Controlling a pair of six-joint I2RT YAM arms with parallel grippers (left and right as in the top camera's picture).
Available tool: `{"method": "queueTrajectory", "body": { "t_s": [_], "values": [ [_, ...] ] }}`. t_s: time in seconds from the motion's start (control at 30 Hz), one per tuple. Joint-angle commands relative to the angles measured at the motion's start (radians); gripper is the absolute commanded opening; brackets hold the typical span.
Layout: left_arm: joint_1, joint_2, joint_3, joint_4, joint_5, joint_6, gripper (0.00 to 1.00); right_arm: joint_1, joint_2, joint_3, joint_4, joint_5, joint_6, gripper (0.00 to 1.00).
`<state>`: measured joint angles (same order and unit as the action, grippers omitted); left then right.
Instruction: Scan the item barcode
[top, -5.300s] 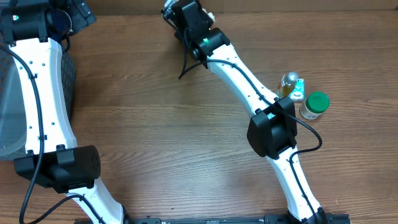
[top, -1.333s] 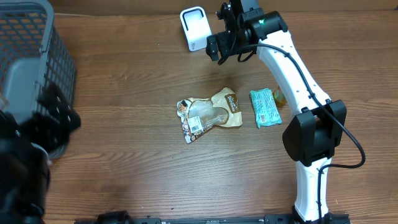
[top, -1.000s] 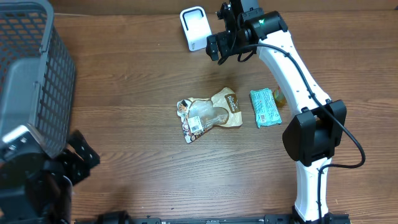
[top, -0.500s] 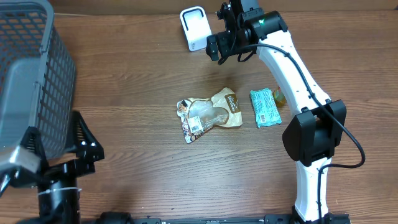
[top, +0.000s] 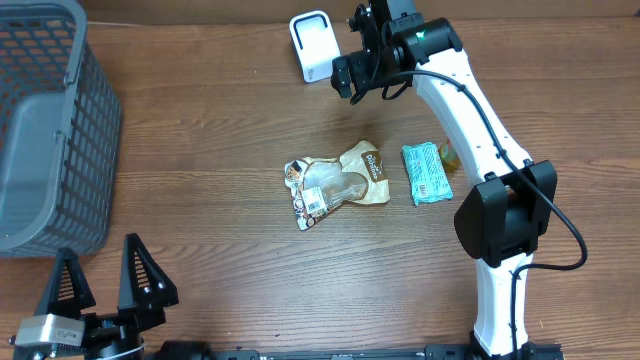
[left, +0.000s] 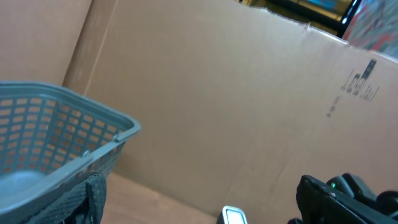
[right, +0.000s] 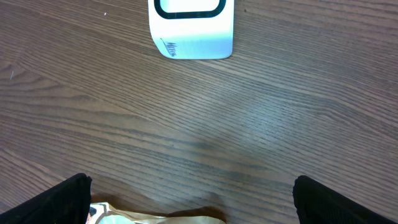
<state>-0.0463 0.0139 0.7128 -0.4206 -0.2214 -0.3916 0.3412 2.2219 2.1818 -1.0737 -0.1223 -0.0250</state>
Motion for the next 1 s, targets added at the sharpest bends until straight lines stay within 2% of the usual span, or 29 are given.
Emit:
{"method": "queueTrajectory", "body": {
  "t_s": [0.0,0.17,0.23,0.37,0.57,0.9,0.97],
  "values": [
    [-0.007,-0.010,-0.043,0.028,-0.002,0.010,1.00,0.003,0.003,-0.002,0.003,0.010,0.003,1.00],
    [-0.006,-0.010,-0.141,0.242,0.005,0.010,0.99,0.003,0.003,-0.002,0.003,0.010,0.003,1.00],
    [-0.006,-0.010,-0.222,0.418,0.012,0.010,1.00,0.003,0.003,-0.002,0.003,0.010,0.003,1.00],
    [-0.006,-0.010,-0.328,0.621,0.034,0.011,1.00,0.003,0.003,-0.002,0.003,0.010,0.003,1.00],
    [-0.006,-0.010,-0.480,0.867,0.051,0.011,1.00,0.003,0.003,-0.002,0.003,0.010,0.003,1.00],
    [-0.006,-0.010,-0.699,1.132,0.057,0.010,1.00,0.003,0.003,-0.002,0.003,0.010,0.003,1.00],
    [-0.006,-0.010,-0.708,1.112,0.058,0.011,1.00,0.003,0.003,-0.002,0.003,0.010,0.003,1.00]
  ]
}}
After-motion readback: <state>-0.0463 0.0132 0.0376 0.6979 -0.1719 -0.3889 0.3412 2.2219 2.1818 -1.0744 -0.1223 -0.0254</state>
